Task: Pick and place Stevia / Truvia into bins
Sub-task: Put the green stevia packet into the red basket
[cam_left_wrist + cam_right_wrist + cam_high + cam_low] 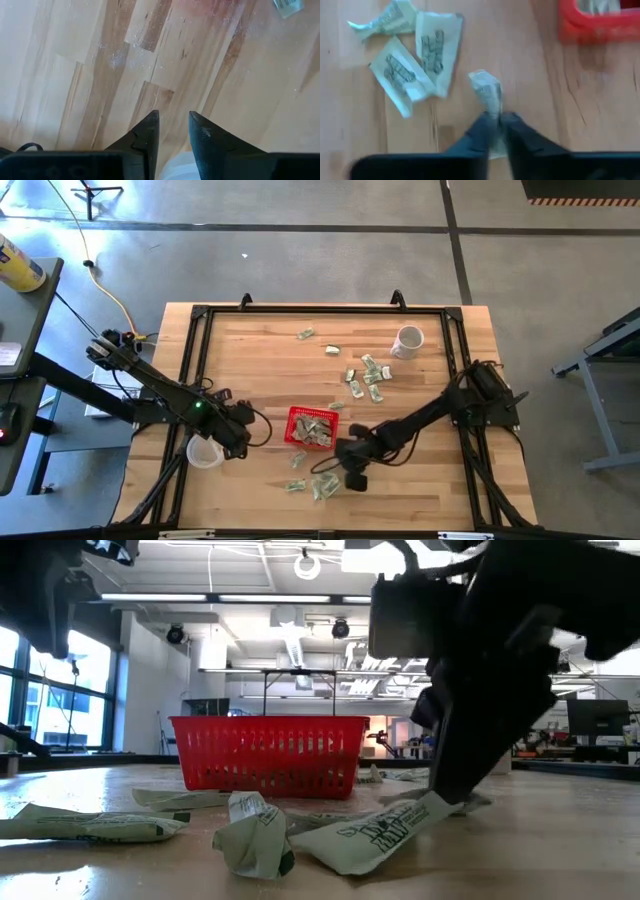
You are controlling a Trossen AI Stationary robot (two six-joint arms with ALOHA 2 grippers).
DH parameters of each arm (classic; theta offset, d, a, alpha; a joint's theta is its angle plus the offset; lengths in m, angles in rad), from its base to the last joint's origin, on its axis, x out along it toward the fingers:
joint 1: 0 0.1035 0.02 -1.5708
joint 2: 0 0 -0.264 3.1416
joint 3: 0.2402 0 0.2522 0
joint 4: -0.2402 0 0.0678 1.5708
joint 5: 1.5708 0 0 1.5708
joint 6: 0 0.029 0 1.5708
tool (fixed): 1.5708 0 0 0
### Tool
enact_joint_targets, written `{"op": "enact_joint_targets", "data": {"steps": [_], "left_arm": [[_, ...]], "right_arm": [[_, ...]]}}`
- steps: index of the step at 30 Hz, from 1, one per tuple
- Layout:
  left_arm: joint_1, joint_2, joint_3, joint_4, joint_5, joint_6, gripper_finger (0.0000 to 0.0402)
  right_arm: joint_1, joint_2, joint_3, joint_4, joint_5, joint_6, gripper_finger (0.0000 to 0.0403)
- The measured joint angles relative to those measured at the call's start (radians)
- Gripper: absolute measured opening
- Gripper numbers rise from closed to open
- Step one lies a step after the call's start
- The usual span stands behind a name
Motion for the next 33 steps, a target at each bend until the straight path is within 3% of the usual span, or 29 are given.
{"op": "enact_joint_targets", "data": {"steps": [2,7,12,16,23,28,33], "left_arm": [[0.0,0.0,0.0,0.002,0.0,0.0,0.0139],[0.0,0.0,0.0,0.015,-0.024,0.0,0.014],[0.0,-0.001,-0.023,0.132,-0.033,0.001,0.014],[0.0,0.0,-0.107,0.341,0.013,-0.015,0.0141],[0.0,0.009,-0.278,0.729,0.141,-0.231,0.0179],[0.001,0.095,-0.29,0.85,0.098,-0.285,0.0221],[0.015,0.283,-0.149,0.844,0.038,-0.288,0.0248]], "right_arm": [[-0.009,-0.025,0.026,-0.058,-0.038,-0.01,0.001],[-0.032,-0.133,0.123,-0.183,-0.002,-0.06,0.0015],[-0.123,-0.188,0.188,-0.179,0.166,-0.111,0.0014],[-0.231,-0.15,0.191,-0.122,0.064,-0.068,0.0055],[-0.296,-0.131,0.189,-0.102,-0.107,0.018,0.0191],[-0.233,-0.202,0.192,-0.204,0.051,-0.008,0.0264],[-0.139,-0.241,0.189,-0.482,0.255,0.03,0.0292]]}}
